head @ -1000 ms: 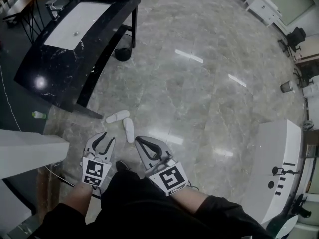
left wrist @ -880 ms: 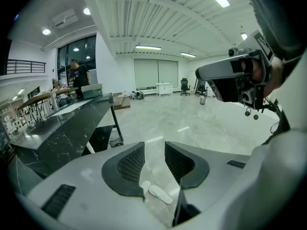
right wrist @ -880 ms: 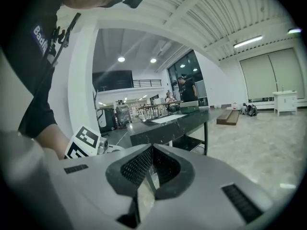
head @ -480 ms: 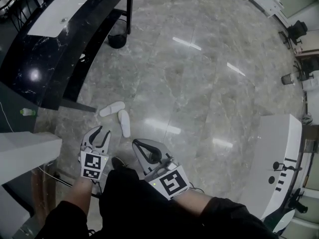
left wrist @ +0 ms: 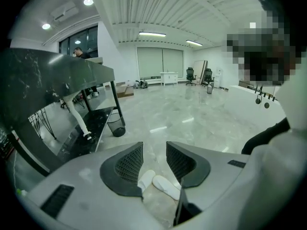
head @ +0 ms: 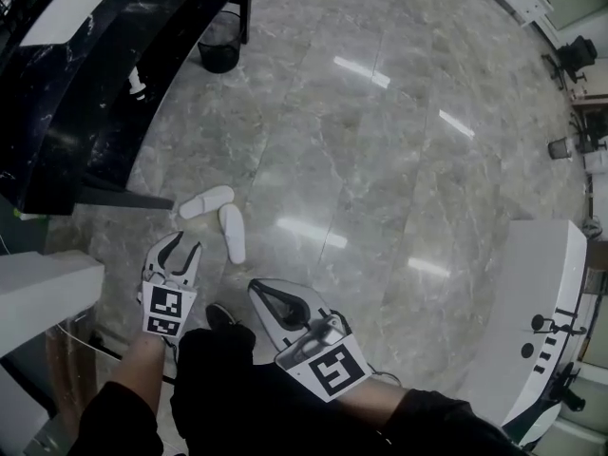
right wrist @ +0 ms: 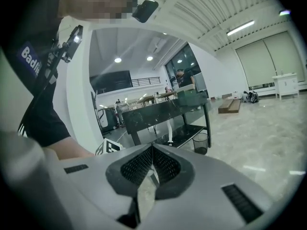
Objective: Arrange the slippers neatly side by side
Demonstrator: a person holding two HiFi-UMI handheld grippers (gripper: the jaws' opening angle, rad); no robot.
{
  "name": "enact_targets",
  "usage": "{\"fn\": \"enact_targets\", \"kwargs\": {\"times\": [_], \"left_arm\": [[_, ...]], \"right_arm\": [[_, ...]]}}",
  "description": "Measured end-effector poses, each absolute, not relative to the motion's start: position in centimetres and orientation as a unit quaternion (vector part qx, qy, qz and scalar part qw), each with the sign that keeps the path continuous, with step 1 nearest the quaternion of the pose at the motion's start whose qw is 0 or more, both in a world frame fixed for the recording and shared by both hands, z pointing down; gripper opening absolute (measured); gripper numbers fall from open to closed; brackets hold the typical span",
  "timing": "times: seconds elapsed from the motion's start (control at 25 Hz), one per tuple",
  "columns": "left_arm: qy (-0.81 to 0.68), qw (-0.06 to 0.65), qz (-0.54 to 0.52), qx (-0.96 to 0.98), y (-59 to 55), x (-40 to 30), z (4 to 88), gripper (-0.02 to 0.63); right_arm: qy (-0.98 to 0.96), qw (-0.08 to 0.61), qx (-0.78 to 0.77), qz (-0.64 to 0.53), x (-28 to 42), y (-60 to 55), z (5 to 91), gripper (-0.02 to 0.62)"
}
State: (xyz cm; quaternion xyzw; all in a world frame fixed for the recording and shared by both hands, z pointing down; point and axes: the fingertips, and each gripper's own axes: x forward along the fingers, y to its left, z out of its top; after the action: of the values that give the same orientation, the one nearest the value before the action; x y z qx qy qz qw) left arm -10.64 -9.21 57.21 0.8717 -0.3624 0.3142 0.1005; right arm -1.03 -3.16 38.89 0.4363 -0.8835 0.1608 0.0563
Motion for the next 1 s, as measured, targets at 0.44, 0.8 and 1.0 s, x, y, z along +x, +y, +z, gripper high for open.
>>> {"fn": "enact_targets", "kwargs": {"times": [0.44,0.8,1.0], "left_arm": [[-0.343,0.084,0.364,0.862,-12.3,-11.8,76.5,0.124],[-0.305,0.037,0.414,0.857,-14.8,-12.7,90.6,0.124],[-0.297,0.021,0.421,0.857,-16.5,-13.1,96.7,0.124]], "right_arm": [[-0.885,0.058,0.420,0.192,-1.0,-4.1,54.1,0.000],[-0.899,0.063,0.396,0.178,-1.5,-4.1,63.6,0.000],[-0.903,0.076,0.390,0.164,-1.8,-4.1,68.5,0.000]]}}
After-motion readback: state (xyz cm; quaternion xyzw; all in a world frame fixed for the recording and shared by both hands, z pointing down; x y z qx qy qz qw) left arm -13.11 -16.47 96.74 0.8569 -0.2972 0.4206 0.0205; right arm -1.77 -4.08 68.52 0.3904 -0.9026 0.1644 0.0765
